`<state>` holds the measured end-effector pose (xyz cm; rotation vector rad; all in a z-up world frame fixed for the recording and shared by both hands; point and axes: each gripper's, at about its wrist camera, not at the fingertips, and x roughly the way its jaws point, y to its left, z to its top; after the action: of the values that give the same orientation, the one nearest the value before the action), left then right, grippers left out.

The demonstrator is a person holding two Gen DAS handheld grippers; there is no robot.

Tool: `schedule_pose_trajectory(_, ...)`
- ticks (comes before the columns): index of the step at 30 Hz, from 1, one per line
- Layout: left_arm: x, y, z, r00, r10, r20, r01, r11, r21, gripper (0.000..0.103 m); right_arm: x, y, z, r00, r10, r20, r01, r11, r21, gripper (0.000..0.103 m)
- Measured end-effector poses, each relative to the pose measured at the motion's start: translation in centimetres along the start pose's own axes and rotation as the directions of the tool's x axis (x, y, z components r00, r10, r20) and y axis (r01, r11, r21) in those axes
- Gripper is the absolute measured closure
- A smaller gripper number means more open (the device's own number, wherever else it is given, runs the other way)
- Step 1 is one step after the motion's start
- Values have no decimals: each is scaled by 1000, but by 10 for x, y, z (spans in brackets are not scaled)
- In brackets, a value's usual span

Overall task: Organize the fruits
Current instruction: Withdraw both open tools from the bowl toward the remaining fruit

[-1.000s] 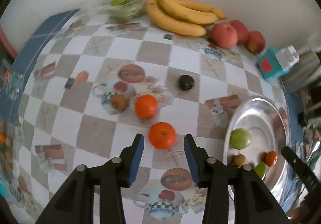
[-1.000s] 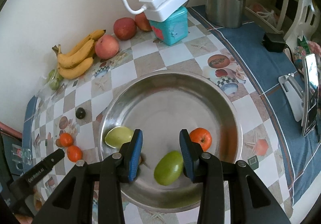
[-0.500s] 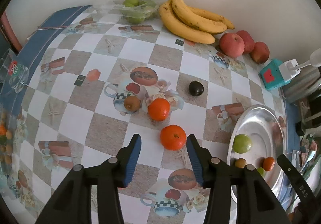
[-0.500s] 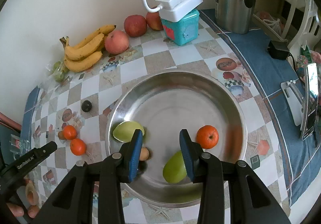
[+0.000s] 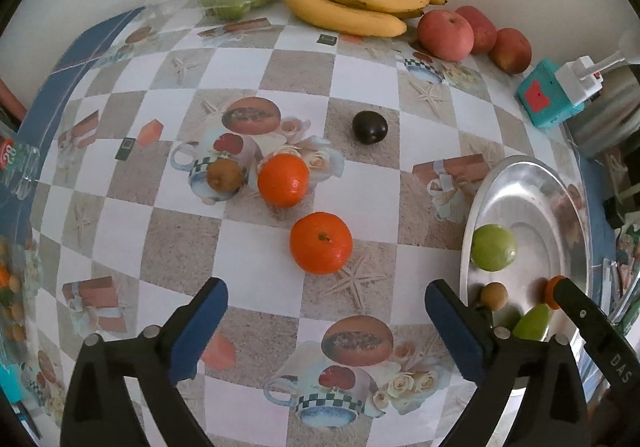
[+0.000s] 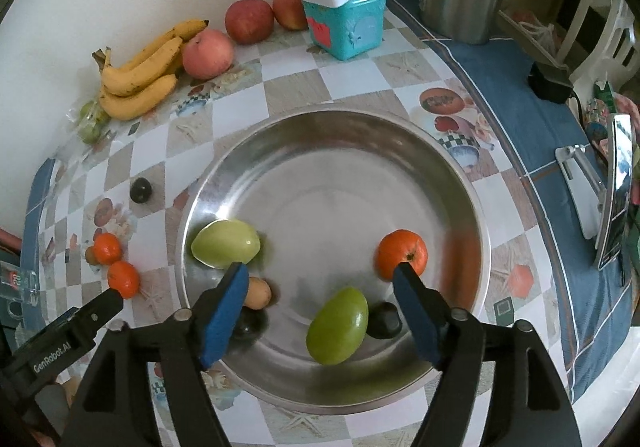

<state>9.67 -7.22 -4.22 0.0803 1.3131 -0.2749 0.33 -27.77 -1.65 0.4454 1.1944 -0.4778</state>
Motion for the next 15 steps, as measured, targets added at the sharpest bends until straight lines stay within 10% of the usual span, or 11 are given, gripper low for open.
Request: schedule_pose_trajectory(15, -2, 1, 2, 1000, 8, 19, -8, 1000, -4, 0, 3, 3, -1, 999, -24, 30, 25, 999, -26, 3)
